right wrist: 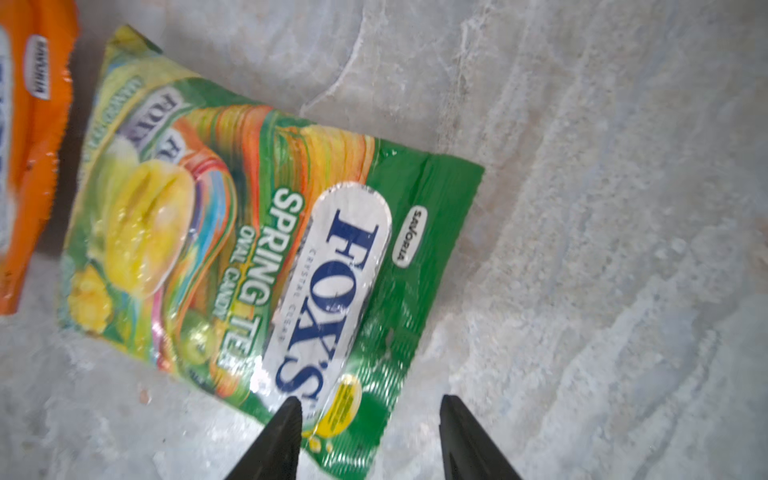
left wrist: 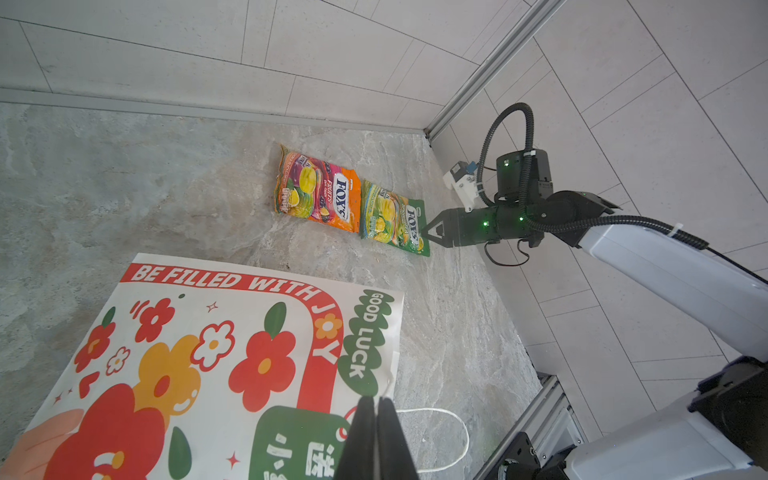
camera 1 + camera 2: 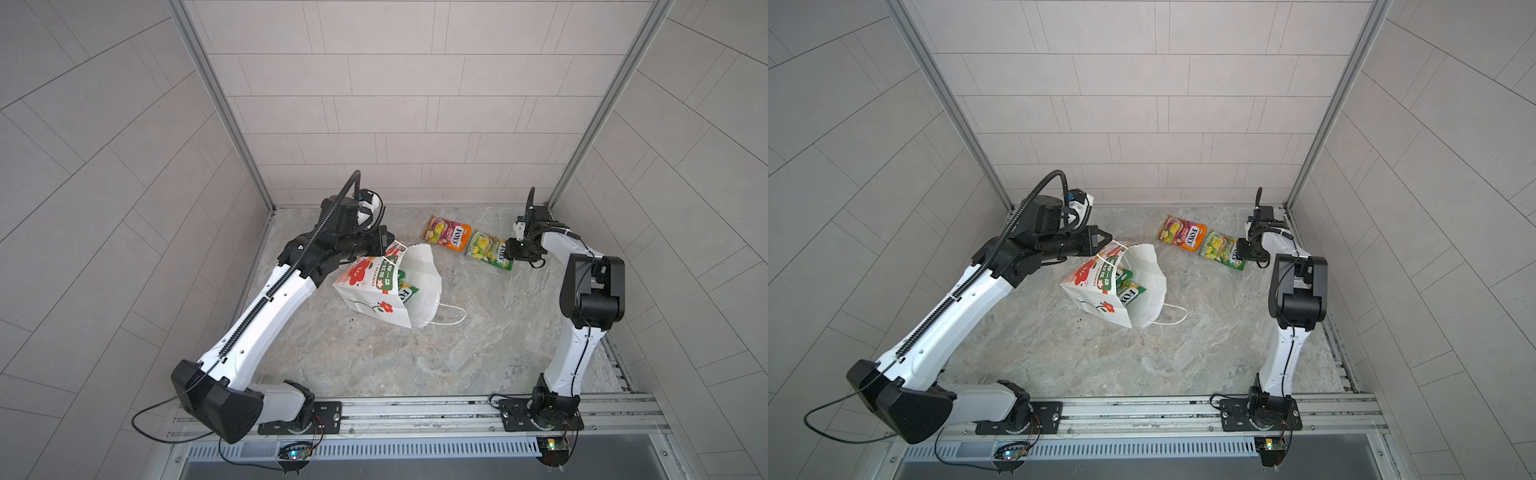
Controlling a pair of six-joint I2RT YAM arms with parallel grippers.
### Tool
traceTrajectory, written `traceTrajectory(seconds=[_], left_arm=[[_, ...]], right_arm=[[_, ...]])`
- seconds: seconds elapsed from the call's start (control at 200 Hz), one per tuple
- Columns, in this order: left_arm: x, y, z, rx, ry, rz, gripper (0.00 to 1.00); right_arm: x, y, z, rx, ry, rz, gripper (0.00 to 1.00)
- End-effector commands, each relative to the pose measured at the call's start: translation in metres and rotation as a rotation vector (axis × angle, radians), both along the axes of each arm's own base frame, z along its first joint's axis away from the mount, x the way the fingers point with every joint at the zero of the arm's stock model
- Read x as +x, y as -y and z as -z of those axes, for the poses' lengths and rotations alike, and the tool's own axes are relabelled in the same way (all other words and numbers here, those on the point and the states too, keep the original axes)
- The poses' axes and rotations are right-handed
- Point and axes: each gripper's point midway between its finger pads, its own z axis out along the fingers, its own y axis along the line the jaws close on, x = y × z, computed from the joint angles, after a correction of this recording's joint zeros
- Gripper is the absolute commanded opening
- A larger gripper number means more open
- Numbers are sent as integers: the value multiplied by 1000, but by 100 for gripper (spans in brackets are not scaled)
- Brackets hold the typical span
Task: Take the snacks out of the paper bag
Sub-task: 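Lower the green pack beside the orange pack and open the right gripper, then move the open right gripper back over the bag and lower it inside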
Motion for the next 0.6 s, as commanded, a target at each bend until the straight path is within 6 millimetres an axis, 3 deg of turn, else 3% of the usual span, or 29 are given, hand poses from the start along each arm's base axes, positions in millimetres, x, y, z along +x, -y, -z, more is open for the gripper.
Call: traceTrajectory(seconds=[0.0,0.125,0.315,0.595], left_arm=[[-10,1,-21,-22,59,36,0],[-15,3,-23,-30,68,62,0],[-22,5,-27,-44,81,96,0],[-39,7,-20,-45,60,154,0]], right_arm=[[-2,-16,-53,107,155,26,55],[-22,-49,-84,283,248,4,54],[-69,-104,-124,496,324,-89,53],[-143,-208,-164,588,446,-344,53]])
